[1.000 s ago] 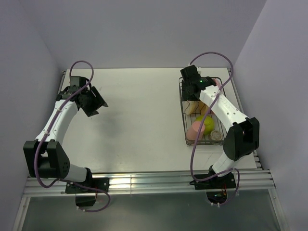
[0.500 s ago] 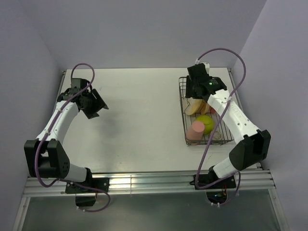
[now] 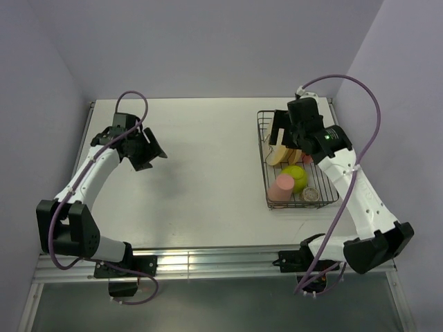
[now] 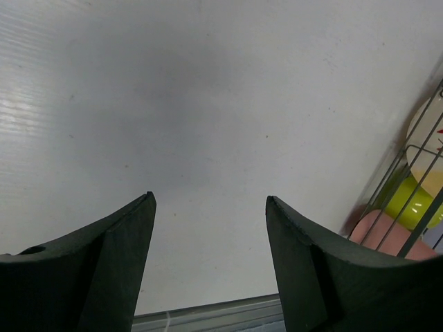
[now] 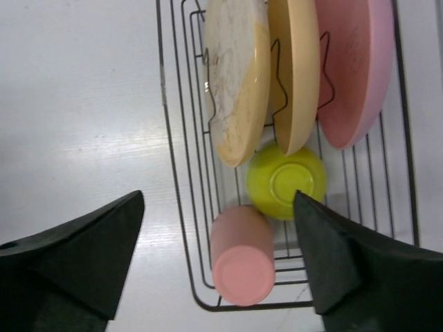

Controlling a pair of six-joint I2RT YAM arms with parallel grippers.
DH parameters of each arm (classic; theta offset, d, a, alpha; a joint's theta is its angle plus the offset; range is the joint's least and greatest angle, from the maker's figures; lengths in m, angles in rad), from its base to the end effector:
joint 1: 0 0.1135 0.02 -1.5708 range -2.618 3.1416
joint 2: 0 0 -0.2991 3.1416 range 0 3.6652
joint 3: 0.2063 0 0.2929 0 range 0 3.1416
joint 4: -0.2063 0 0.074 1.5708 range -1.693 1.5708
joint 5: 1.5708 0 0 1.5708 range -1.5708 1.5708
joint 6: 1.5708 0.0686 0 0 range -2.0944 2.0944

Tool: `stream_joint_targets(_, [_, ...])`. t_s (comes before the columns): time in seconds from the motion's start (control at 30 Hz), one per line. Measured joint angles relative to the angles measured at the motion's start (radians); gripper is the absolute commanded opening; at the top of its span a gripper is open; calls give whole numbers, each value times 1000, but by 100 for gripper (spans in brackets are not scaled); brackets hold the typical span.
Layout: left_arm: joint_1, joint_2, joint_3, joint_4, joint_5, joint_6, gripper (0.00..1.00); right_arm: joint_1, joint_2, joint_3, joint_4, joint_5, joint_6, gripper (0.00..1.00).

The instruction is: Load the mixed dishes into the dish rack

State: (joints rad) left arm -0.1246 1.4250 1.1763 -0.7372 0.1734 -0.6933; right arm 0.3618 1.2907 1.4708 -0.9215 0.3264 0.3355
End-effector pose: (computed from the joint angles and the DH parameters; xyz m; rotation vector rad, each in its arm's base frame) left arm 0.3432 -0.0549 0.2790 -0.6701 2.5376 -0.5234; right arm 0.2988 0.0895 0.4175 0.1340 2.2609 -0.0099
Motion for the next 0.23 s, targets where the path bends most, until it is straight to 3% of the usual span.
stream_joint_targets(0.23, [-91,0,0,16,16,-8,74,2,-122,-129,-11,-90,52,100])
